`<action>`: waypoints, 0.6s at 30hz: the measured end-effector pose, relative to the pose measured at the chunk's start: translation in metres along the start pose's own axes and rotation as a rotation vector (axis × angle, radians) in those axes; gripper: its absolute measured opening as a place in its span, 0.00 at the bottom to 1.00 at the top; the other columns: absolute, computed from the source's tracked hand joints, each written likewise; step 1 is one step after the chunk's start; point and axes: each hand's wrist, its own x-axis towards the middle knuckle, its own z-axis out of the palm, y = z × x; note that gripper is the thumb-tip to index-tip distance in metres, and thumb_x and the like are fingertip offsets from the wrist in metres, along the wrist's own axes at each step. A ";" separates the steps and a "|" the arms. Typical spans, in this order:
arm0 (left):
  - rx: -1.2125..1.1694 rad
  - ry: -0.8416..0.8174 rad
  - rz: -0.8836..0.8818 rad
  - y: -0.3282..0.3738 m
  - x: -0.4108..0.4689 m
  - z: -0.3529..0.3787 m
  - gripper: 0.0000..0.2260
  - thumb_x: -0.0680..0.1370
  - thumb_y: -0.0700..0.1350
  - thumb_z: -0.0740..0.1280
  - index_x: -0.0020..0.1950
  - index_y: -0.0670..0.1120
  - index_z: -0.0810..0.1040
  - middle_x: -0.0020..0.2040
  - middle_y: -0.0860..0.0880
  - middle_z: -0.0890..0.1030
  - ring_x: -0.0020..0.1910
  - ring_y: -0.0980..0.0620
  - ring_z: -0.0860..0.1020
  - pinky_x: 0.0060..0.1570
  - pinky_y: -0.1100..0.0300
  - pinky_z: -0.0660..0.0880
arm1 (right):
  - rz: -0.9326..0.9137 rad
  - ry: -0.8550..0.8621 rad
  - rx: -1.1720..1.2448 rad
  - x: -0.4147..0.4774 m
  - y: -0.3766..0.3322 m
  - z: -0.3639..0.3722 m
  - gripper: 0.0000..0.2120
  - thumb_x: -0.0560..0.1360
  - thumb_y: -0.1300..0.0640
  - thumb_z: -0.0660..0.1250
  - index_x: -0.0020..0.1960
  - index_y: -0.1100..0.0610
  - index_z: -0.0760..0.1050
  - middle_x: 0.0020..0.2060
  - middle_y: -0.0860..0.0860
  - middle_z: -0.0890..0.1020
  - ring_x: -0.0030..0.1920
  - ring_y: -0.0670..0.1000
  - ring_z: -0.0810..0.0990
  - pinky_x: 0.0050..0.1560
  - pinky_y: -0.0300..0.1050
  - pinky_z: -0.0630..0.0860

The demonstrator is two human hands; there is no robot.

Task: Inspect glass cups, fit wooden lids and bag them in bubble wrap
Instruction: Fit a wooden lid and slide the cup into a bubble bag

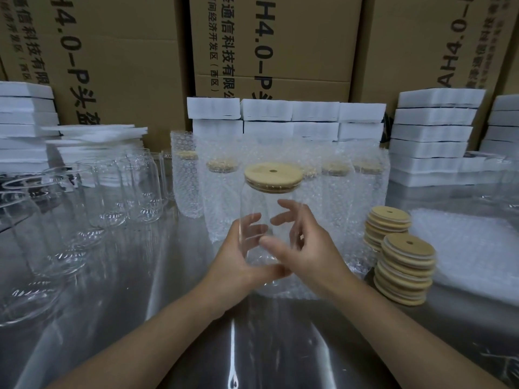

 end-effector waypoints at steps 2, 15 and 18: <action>-0.002 -0.040 0.003 0.001 -0.001 0.000 0.41 0.53 0.51 0.78 0.64 0.61 0.67 0.63 0.55 0.73 0.59 0.70 0.74 0.45 0.69 0.77 | -0.011 0.022 -0.079 0.000 0.001 0.001 0.39 0.54 0.28 0.66 0.63 0.36 0.61 0.51 0.34 0.75 0.44 0.35 0.74 0.41 0.32 0.68; -0.040 -0.050 -0.037 -0.006 0.006 -0.001 0.39 0.54 0.50 0.81 0.63 0.54 0.70 0.63 0.56 0.79 0.67 0.59 0.74 0.62 0.58 0.74 | 0.083 0.029 0.182 0.006 0.010 0.004 0.34 0.55 0.31 0.69 0.57 0.39 0.66 0.50 0.43 0.80 0.51 0.41 0.78 0.48 0.38 0.73; -0.035 -0.053 -0.021 -0.003 0.004 -0.002 0.38 0.56 0.51 0.80 0.64 0.52 0.71 0.62 0.58 0.79 0.66 0.59 0.75 0.66 0.52 0.72 | 0.071 0.044 0.212 0.006 0.010 0.004 0.34 0.55 0.31 0.70 0.58 0.40 0.67 0.50 0.44 0.80 0.49 0.43 0.80 0.46 0.38 0.75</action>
